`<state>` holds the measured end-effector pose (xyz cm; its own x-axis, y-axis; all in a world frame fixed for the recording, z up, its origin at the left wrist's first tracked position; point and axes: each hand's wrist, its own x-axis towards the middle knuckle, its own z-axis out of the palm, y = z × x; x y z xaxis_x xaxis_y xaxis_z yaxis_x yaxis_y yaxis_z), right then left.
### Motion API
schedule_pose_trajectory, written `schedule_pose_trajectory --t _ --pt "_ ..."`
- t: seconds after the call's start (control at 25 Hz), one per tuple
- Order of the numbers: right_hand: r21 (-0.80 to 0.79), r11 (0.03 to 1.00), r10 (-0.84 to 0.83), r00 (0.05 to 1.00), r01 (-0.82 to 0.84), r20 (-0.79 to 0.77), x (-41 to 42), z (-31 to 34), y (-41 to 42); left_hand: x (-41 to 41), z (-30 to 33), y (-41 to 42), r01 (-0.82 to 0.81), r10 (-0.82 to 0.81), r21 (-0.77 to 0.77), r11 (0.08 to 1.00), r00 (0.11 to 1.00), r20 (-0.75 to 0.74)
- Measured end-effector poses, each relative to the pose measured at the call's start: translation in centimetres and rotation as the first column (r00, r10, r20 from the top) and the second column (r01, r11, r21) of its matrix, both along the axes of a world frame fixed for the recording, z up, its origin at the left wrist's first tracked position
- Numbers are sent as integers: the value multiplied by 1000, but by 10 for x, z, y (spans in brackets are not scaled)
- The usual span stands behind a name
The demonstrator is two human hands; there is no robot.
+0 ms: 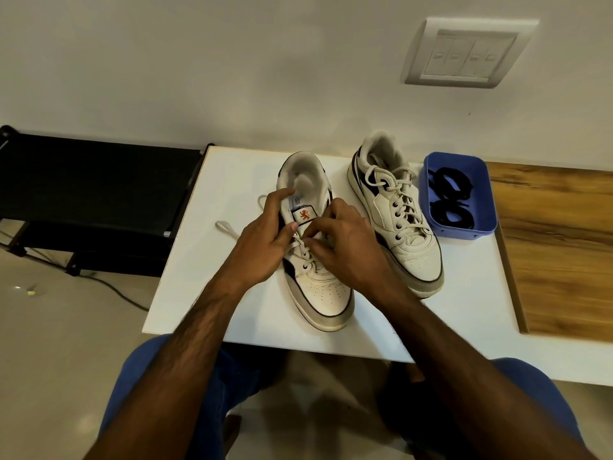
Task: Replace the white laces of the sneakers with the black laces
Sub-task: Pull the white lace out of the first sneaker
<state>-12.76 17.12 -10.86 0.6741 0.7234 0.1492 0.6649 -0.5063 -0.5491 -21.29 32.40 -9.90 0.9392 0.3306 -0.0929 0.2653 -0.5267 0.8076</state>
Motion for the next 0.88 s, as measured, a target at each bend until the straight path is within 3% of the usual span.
schedule_pose_trajectory --t 0.08,0.2,0.28,0.48,0.56,0.64,0.72,0.8,0.88 --pt "48 999 -7 991 14 -136 6 5 -3 0 -1 2 13 -13 23 1000 1000 -10" --pt "211 971 -7 890 115 -456 19 19 -24 -2 0 4 29 -28 54 998 999 -19" --pt "216 966 -24 884 140 -467 22 24 -35 -2 -1 4 34 -32 78 996 999 -25" --pt "122 993 9 999 -4 -35 12 14 -20 -1 -1 4 32 -32 95 995 999 -8" --pt "-12 999 47 983 -46 178 2 6 -7 -1 -2 4 33 -34 110 993 999 0" --pt "-70 997 60 967 -44 248 -4 2 0 -1 -2 5 33 -32 124 992 999 -8" --pt "-3 999 53 986 -53 157 0 4 -1 -1 -2 6 36 -34 139 990 999 -14" --pt "214 976 8 986 28 -166 9 14 -11 -1 -1 7 48 -46 155 987 999 -17" --pt "374 910 -5 904 182 -427 19 25 -25 -1 0 7 52 -50 163 985 999 -16"
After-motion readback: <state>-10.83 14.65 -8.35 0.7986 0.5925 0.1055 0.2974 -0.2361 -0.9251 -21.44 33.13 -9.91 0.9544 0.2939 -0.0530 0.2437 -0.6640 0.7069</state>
